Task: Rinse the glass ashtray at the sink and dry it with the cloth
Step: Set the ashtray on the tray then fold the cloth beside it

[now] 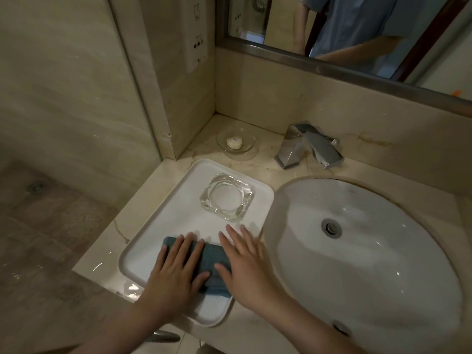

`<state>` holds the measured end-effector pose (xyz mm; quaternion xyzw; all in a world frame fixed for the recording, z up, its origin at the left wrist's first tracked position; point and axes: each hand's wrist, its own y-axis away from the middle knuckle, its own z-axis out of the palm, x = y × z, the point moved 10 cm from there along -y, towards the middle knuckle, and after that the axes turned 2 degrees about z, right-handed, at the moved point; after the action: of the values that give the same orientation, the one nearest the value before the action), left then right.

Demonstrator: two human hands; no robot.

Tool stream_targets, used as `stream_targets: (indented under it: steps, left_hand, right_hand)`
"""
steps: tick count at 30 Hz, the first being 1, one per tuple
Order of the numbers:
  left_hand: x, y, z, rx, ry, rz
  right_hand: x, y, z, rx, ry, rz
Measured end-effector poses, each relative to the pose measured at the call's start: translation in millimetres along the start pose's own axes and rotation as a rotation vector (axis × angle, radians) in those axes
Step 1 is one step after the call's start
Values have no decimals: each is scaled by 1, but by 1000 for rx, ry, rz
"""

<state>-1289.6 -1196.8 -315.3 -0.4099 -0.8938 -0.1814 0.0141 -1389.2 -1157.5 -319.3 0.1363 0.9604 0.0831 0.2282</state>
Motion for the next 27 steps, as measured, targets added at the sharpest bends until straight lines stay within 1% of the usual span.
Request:
stream_targets:
  steps: [2,5,6,7,9,10,12,14,17,19,21,22,23,25,26,27]
  left_hand:
    - [-3,5,11,-21,-2,36]
    - [-9,-1,11,-53,22,35]
    - [-11,-6,5,-33,42,54]
    - [-19,-12,-4,14,41,40]
    - [-48,-16,-10,-23,102,-54]
    - [-59,-18,-14,-38,143,-84]
    - [-66,-19,-26,-8,246,-61]
    - [-70,-19,-31,-4,403,-68]
    - [-77,-25,-40,14,588,-109]
    - [-81,-35,-50,45,670,-124]
    - [-84,-45,-58,87,720,-154]
    - [-84,-49,-61,100,705,-168]
    - [-82,-51,-60,100,640,-174]
    - [-73,-54,-53,73,383,-142]
    - [-66,-54,-46,54,252,-110]
    - [-59,-53,-40,47,171,-80]
  right_hand:
    - [15,5,17,-73,79,76]
    - [17,6,23,-74,113,71]
    - [19,6,23,-77,99,69]
    - [21,6,21,-74,80,65]
    - [25,6,13,-43,31,63]
    - [25,9,8,-18,21,55]
    - [18,15,-5,100,62,-19]
    - [9,18,-14,201,87,-80]
    - [5,14,-12,154,0,-69]
    - [1,11,-16,196,-34,-84]
    - [0,8,-19,191,-64,-49]
    - [0,6,-20,183,-74,-33]
    - [-1,5,-21,185,-76,-15]
    - [-3,7,-28,213,-36,21]
    - [-6,9,-33,261,21,35]
    - [-13,13,-38,312,65,35]
